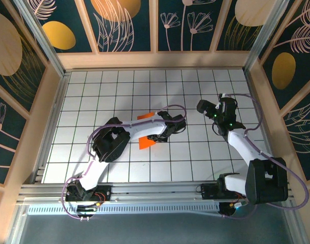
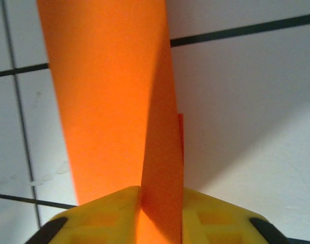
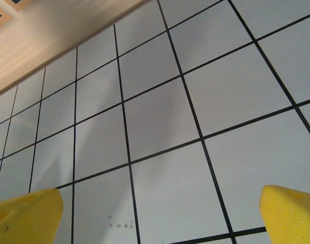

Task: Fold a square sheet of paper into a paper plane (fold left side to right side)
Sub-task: Turn over the paper at the center of the table, then third fold the triangle at the center of the table.

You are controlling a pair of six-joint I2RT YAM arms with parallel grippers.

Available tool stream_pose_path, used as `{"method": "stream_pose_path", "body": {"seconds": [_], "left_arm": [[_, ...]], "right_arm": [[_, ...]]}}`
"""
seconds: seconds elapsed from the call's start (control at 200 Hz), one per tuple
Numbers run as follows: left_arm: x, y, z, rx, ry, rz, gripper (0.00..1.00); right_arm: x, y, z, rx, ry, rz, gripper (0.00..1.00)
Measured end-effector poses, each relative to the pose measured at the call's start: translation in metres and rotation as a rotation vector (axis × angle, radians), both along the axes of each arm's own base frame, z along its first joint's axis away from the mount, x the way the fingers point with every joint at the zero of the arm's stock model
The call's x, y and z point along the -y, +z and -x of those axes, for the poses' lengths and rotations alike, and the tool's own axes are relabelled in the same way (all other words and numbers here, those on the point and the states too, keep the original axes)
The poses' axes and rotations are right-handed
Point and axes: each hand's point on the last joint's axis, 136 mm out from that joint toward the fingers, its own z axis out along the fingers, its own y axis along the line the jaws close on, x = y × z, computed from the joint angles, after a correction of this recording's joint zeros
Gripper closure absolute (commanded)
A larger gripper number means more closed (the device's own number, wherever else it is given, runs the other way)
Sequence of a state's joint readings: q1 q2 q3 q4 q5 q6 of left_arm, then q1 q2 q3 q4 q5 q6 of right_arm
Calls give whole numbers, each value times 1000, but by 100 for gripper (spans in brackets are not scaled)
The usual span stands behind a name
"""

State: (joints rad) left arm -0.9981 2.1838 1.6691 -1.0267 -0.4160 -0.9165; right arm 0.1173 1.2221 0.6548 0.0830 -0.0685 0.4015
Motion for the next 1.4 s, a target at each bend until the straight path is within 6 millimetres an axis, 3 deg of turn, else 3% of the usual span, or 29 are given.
{"method": "stream_pose_path", "body": {"seconds": [0.17, 0.325, 0.42, 0.54, 0.751, 0.926, 1.126, 1.266, 1.396], "left_arm": [[20, -4, -2, -15, -26, 86, 55], [41, 0, -7, -15, -47, 194, 47], [50, 14, -11, 5, -58, 289, 44], [47, 43, -21, 55, -52, 427, 40], [10, 93, -41, 194, 1, 693, 32], [-37, 114, -47, 330, 84, 872, 25], [-90, 101, -38, 420, 232, 1027, 19], [-116, 83, -26, 449, 322, 1079, 17], [-125, 75, -17, 462, 353, 1096, 16]], "right_arm": [[-3, -4, 0, -13, 22, -12, 1], [-7, -7, 2, -28, 45, -29, 1], [-10, -7, 4, -39, 68, -47, 2], [-20, -4, 5, -50, 121, -77, 9], [-54, -1, 3, -102, 286, -192, 33], [-103, -22, 16, -219, 447, -283, 50], [-175, -57, 48, -380, 624, -361, 78], [-209, -79, 62, -464, 679, -399, 97], [-225, -91, 65, -502, 696, -417, 100]]}}
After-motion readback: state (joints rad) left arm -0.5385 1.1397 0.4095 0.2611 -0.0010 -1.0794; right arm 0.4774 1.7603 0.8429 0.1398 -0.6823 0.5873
